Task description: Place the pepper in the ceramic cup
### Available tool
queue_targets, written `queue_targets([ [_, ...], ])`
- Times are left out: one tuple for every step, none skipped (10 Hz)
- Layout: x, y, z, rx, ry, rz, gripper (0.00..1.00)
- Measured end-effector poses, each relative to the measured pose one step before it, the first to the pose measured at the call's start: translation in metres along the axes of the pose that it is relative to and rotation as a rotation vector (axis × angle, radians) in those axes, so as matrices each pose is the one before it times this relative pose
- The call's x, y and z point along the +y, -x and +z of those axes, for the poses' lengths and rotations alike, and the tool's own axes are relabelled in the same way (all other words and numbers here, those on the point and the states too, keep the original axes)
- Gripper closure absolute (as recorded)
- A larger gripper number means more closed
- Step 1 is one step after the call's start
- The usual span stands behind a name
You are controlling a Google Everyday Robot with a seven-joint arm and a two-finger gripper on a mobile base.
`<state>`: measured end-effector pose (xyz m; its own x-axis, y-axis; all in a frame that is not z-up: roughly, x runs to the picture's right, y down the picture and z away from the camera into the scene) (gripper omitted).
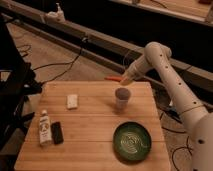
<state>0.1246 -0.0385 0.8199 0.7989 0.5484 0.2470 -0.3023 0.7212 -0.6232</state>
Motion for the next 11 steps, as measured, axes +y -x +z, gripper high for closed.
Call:
queue_targets([
  [0.00004,-0.00084,0.00022,0.00401,0.00072,-0.00039,1.0],
  [-0.00088,-0.00963,-0.0041,0.01516,-0.00825,0.01145,1.0],
  [0.00048,-0.01704,-0.00856,0.02244,-0.01123,0.03077,1.0],
  [-0.0001,-0.01557,-0.00831,0.01158,-0.01712,0.03086,1.0],
  [0.00111,-0.01242,-0.00793,0.00605,-0.02143,0.03098,1.0],
  [0.00247,-0.00935,-0.00471,0.00759,-0.00916,0.01918,1.0],
  [0.00471,-0.01227,-0.00604,0.01479,-0.00716,0.01817,1.0],
  [0.00556,-0.0101,-0.00383,0.01603,-0.00009,0.00995,1.0],
  [0.00914,-0.00956,-0.00203,0.0251,0.00955,0.00209,1.0],
  [0.00829,-0.00529,0.00006,0.02165,0.01131,-0.00398,1.0],
  [0.0079,-0.00394,0.00104,0.02135,0.01272,-0.00555,0.98],
])
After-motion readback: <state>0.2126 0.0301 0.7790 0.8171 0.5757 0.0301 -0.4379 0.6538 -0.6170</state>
